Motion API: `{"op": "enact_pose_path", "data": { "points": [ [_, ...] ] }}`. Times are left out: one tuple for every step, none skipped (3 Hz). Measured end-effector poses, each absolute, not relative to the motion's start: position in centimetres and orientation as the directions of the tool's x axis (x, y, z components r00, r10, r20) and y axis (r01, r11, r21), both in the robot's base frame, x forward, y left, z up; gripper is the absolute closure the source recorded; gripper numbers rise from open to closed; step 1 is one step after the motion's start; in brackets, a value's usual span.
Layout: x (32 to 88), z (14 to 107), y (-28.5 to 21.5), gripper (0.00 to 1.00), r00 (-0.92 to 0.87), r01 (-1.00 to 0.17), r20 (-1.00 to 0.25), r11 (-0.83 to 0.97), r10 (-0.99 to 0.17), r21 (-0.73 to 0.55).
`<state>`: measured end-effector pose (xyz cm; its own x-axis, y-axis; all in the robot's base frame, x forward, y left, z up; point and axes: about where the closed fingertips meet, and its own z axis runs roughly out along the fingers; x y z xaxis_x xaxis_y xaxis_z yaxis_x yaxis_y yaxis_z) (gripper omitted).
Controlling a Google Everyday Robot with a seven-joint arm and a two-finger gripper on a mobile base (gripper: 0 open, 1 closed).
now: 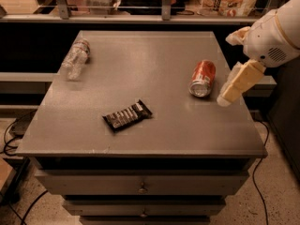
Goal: Move coke can near water bottle
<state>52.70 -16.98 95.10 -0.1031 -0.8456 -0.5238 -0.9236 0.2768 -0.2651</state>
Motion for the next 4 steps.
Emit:
{"op": "enact_pose_path", "data": {
  "points": [
    [54.3,94.6,-15.7,0.00,-0.058,-0.919,-0.535,0.254,-0.843,-0.301],
    [56.7,93.7,-15.0,0.00,-0.025,-0.916,-0.551,0.240,-0.834,-0.322],
    [59.2,92.2,-15.0,0.00,-0.024,-0.907,-0.577,0.261,-0.816,-0.331],
    [61.7,89.7,-16.1,0.00,-0.079,-0.902,-0.594,0.311,-0.801,-0.299]
  ]
}}
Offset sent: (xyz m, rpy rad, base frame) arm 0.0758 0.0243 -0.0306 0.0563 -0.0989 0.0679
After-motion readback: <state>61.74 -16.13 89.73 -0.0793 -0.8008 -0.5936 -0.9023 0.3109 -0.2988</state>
